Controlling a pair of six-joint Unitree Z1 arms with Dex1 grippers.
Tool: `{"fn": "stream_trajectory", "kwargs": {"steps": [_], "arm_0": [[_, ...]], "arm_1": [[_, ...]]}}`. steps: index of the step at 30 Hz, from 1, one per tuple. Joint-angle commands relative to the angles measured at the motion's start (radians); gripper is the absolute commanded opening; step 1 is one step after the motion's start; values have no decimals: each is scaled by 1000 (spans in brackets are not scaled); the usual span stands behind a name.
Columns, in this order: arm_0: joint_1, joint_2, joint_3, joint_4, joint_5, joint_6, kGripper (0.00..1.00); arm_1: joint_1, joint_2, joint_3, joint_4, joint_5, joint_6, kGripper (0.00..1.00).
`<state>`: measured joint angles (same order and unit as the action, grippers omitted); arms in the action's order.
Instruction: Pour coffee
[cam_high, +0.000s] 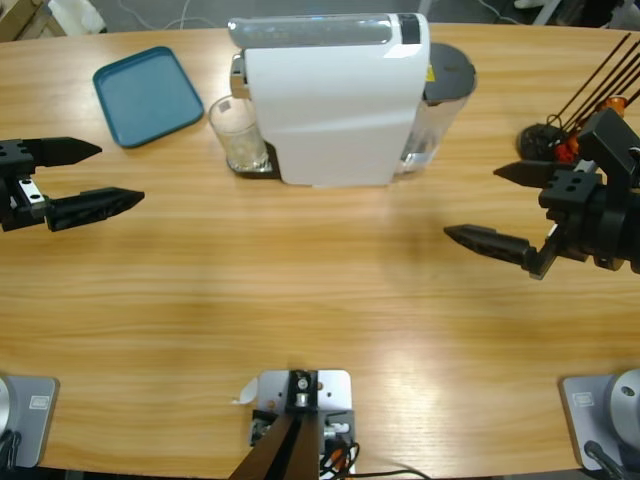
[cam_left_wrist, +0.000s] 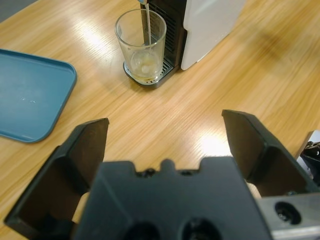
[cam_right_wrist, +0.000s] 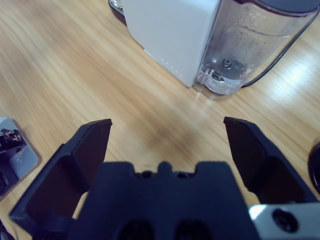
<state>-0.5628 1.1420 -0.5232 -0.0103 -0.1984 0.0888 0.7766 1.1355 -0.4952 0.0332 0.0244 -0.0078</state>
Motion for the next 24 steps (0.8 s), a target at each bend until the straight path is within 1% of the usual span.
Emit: {"fn": "stream_trajectory", "kwargs": {"steps": [1, 19, 21, 24], "arm_0": [[-11, 36, 32, -10, 14, 17, 982], [-11, 44, 33, -11, 20, 15, 982], [-11, 24, 39, -15, 42, 9, 982], [-11, -97, 65, -17, 102, 13, 974]], "arm_1": [[9, 6, 29, -15, -1, -7, 1000], [9, 4, 30, -16, -1, -8, 1000], [9, 3, 30, -16, -1, -8, 1000], [9, 4, 30, -16, -1, -8, 1000]]}}
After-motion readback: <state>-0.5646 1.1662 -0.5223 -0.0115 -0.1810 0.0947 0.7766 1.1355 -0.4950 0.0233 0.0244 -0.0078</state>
